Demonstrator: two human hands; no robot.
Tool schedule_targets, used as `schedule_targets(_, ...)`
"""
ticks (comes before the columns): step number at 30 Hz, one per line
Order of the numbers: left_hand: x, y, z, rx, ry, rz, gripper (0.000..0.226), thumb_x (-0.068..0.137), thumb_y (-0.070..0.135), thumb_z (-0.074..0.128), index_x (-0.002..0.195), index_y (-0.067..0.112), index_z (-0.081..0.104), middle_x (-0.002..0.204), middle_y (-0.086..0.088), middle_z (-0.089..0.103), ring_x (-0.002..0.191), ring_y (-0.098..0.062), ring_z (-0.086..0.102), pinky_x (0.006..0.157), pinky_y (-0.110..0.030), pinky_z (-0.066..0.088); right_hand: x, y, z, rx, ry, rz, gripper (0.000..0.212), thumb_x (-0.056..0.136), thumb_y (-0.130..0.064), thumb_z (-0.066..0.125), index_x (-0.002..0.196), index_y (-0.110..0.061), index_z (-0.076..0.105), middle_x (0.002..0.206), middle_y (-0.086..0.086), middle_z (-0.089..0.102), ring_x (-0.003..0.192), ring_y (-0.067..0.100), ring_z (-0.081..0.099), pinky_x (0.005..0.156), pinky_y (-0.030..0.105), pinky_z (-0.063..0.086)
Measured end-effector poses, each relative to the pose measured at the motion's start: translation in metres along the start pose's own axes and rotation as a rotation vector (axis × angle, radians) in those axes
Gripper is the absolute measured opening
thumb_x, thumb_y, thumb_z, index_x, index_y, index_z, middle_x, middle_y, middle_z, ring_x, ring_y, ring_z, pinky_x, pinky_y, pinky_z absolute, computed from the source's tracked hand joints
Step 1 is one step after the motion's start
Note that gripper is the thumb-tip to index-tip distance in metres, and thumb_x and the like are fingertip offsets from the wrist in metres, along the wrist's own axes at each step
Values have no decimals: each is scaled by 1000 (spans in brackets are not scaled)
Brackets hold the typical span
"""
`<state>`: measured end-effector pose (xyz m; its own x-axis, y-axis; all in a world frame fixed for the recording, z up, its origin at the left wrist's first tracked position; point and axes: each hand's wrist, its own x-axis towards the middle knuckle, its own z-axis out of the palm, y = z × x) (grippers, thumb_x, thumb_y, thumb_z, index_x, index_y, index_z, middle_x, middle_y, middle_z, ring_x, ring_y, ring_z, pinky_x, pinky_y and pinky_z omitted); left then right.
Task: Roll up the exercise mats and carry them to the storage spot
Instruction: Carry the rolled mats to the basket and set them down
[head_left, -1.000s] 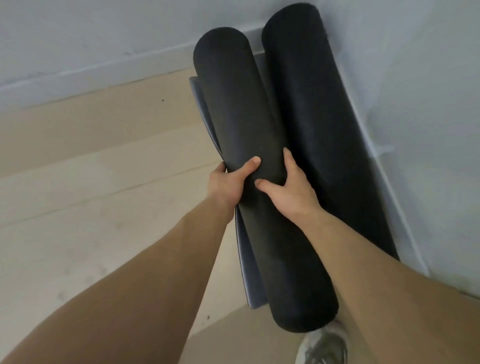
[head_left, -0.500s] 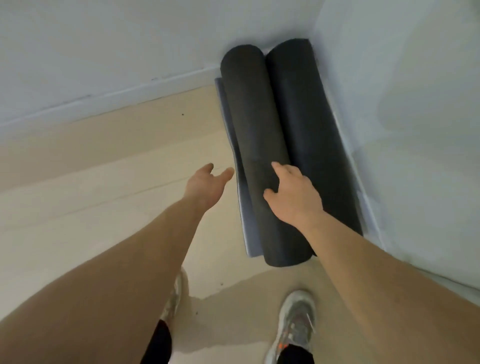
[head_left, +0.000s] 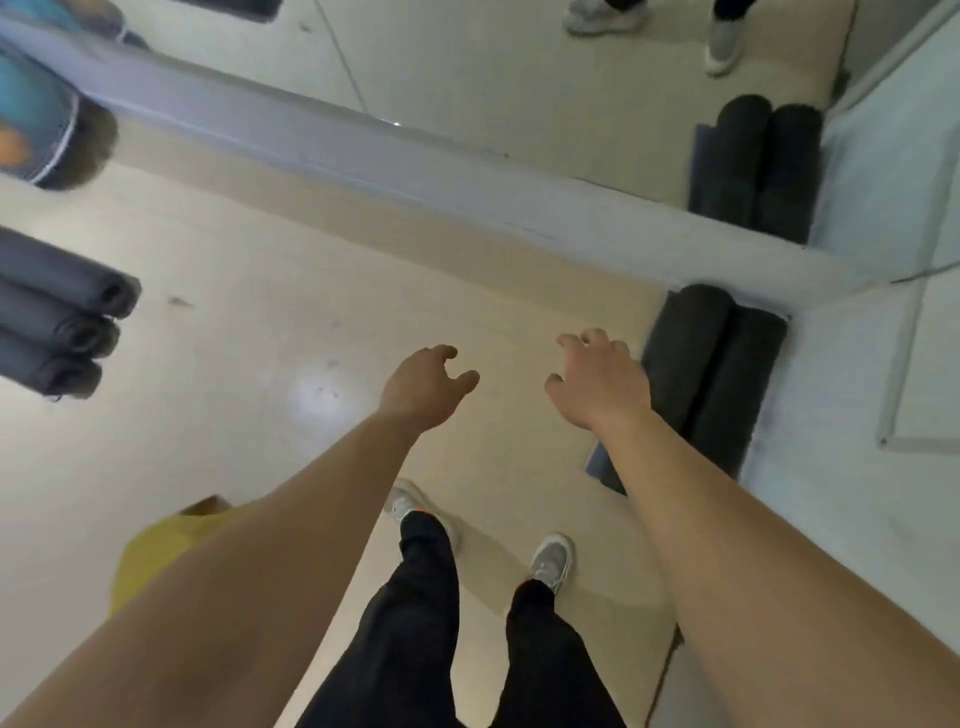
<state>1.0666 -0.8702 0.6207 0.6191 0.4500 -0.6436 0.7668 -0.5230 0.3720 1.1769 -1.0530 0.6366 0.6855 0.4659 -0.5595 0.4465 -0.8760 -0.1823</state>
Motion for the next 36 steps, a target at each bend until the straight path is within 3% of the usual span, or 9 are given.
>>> schedule_targets(8,-102,-204,-194,-135,259,-227,62,97,47,58,152,22,44,153,-3,46,136,-24,48,104,-40,43,-4,-321,-50,-366,-67,-441,53,99,-37,49,149,-20,43,149,11,41,132,35,44,100,45,42)
schedule_targets(17,-156,-432,-364,-347,516,-475,59,98,46,55,151,21,44,150,-3,47,132,-26,50,100,-41,46,-2,-678,-51,-575,-59,-814,53,100,-36,47,151,-20,41,150,10,40,131,33,44,95,43,42)
schedule_targets(22,-151,-539,-431,-449,555,-626,59,98,45,55,151,22,44,151,-5,45,132,-27,50,100,-40,45,11,-848,-34,-599,-97,-1019,54,98,-37,52,150,-23,44,150,8,40,132,31,44,97,43,44)
schedule_targets(28,-139,-658,-513,-610,651,-831,57,98,43,55,151,24,44,151,-3,45,131,-25,50,99,-39,46,43,-1035,-14,-728,-147,-1225,37,97,-35,52,131,-20,53,135,9,47,120,32,49,87,41,43)
schedule_targets(32,-151,-735,-565,-675,660,-945,59,98,44,54,152,22,42,153,-3,43,133,-25,49,102,-41,46,37,-1158,0,-795,-147,-1294,37,97,-34,52,130,-19,52,130,9,48,116,31,50,79,39,40)
schedule_targets(36,-157,-838,-608,-688,662,-1014,59,99,44,53,152,23,41,152,-2,42,134,-24,48,101,-41,47,30,-1276,42,-816,-182,-1347,41,99,-35,50,136,-19,51,138,9,46,123,32,48,79,39,39)
